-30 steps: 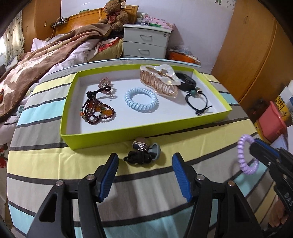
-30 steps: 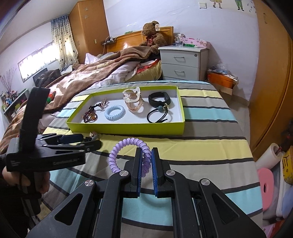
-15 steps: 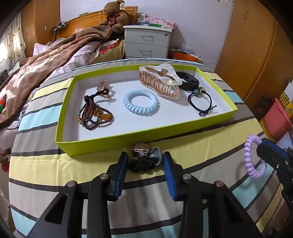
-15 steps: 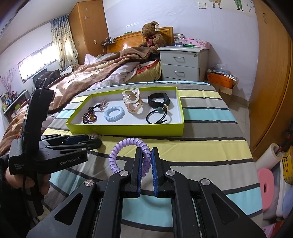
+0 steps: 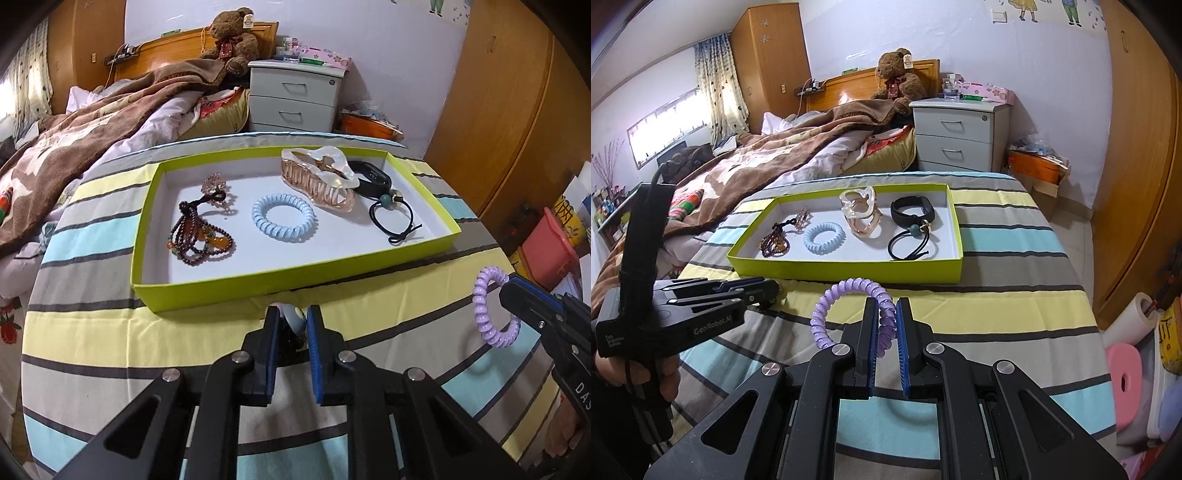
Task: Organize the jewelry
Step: 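Lift the purple coil tie with the right gripper while the left gripper grasps the small black claw clip, then carry the purple tie and black clip into the lid and open both grippers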
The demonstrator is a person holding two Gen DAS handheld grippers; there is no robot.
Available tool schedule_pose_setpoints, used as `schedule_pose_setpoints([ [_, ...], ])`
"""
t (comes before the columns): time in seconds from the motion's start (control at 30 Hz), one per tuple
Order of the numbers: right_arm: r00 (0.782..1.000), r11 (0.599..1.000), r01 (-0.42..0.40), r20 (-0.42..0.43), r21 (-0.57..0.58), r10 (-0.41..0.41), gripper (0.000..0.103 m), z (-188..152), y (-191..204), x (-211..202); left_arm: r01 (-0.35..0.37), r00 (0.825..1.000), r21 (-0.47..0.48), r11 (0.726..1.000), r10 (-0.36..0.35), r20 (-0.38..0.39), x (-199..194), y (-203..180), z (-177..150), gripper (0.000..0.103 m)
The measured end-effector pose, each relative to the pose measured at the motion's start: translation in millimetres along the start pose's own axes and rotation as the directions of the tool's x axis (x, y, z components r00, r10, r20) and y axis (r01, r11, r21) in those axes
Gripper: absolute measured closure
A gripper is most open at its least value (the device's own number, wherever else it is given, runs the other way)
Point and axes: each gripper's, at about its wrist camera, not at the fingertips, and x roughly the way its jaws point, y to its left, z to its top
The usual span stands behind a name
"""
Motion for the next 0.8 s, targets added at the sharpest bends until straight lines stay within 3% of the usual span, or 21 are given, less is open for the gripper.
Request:
schedule_pose_setpoints([
  [0.33, 1.0, 1.0, -0.003, 0.015, -0.004, 0.003, 0.093, 3.2, 2.8, -3.8, 0.023, 0.998, -0.032, 0.999, -0.021, 0.06, -27.2, 16.1, -0.6, 0.088],
  [0.8, 1.0, 1.0, -0.003, 0.031, -0.026, 0.004, 0.093, 40.5, 12.0, 9.9, 0.029, 0.994, -0.038, 0.999, -0.025, 0.102, -36.9, 29.2, 35.3, 0.088],
])
